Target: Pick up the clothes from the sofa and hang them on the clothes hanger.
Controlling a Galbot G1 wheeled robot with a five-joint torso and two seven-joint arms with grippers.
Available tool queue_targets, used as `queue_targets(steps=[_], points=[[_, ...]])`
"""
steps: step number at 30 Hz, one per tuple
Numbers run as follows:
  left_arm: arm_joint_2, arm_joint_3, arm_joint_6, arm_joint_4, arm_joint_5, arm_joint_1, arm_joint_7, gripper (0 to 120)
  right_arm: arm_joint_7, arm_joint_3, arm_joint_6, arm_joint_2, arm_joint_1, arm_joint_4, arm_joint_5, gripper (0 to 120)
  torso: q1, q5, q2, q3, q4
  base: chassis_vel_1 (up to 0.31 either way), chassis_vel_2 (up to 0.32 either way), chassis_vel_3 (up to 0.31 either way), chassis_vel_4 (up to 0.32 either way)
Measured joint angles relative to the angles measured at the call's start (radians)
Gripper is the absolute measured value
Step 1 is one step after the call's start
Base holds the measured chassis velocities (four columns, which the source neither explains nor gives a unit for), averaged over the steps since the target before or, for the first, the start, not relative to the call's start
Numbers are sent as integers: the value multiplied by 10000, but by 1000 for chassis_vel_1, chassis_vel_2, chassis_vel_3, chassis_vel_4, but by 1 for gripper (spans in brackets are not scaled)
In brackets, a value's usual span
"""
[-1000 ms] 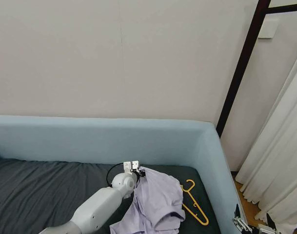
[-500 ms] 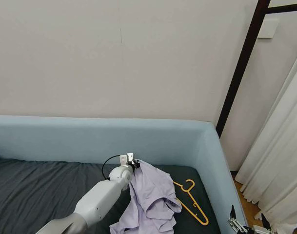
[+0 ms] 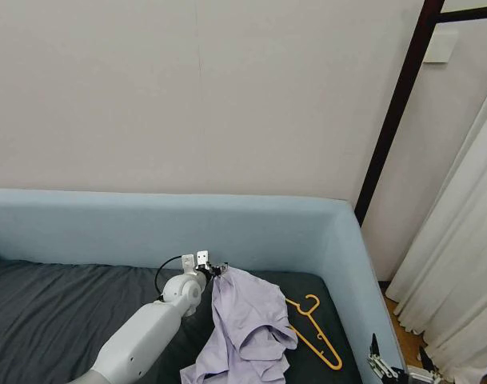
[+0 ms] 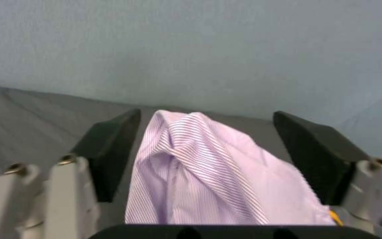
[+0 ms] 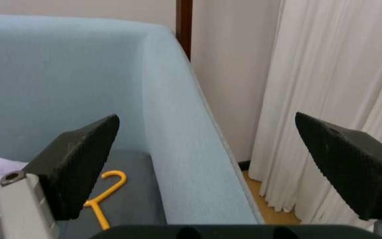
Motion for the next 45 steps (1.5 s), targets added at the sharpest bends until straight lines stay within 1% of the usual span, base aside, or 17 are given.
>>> queue_targets(steps=[2,3,4,7,8,10,12,13,14,15,18,24,30,37,41,44,45], points=[[321,-223,-29,-892,-267,409,-308,95,3,-4,-12,-11,19,0,1,100,0,1,1,-1,1,0,0,0,0],[321,-223,-29,-892,-267,409,-308,95,3,-4,-12,-11,19,0,1,100,0,1,1,-1,1,0,0,0,0],[557,-399,-55,-1553,-535,771,-535,98,6,-7,-20,-17,38,0,3,100,-1,5,1,-1,0,0,0,0,0],[1105,-813,-160,-3058,-1194,1816,-925,100,9,-13,-38,-31,79,-1,12,100,0,-1,1,0,5,0,0,0,0],[1105,-813,-160,-3058,-1194,1816,-925,100,9,-13,-38,-31,79,-1,12,100,0,-1,1,0,5,0,0,0,0],[1322,-1056,-203,-3860,-1425,2503,-1059,100,12,-15,-44,-39,102,-7,19,100,-1,5,2,-1,7,0,0,0,0],[1469,-1385,-226,-5057,-1627,3555,-1206,100,18,25,-49,-50,128,-18,39,100,-1,-3,2,-1,7,0,0,0,0],[1505,-1582,-271,-5710,-1685,4112,-1225,100,24,77,-54,-50,138,-18,81,100,-2,4,2,-2,1,0,0,0,0],[1505,-1582,-271,-5710,-1685,4112,-1225,100,24,77,-54,-50,138,-18,81,100,-2,4,2,-2,1,0,0,0,0],[1546,-1648,-281,-6271,-1803,4664,-1264,100,34,150,-71,-52,133,-14,148,100,-2,4,2,-2,4,0,0,0,0],[1586,-1627,-351,-6974,-1971,5521,-1297,100,50,344,-87,-67,76,55,238,100,-2,5,2,-2,1,0,0,0,0],[1471,-1594,-595,-7541,-1924,6796,-1298,100,43,452,-146,-92,-74,296,259,100,-2,2,2,-1,4,0,0,0,0],[1287,-1493,-804,-7519,-1648,7304,-1380,100,21,469,-137,-66,-167,306,185,100,-1,3,2,-1,2,0,0,0,0],[613,-1092,-1144,-7136,-1663,7431,-1207,100,11,408,-131,5,-211,270,30,100,-1,3,2,0,3,0,0,0,0],[101,-927,-1377,-6482,-2063,7348,-1030,100,3,413,-126,-9,-300,243,-49,100,-1,3,1,0,2,0,0,0,0],[20,-924,-1388,-6335,-2196,7319,-1008,100,2,423,-126,-16,-313,238,-51,100,-1,3,1,0,2,0,0,0,0],[-76,-924,-1392,-6079,-2375,7261,-949,100,1,442,-126,-26,-332,230,-53,100,-1,3,2,0,2,0,0,0,0]])
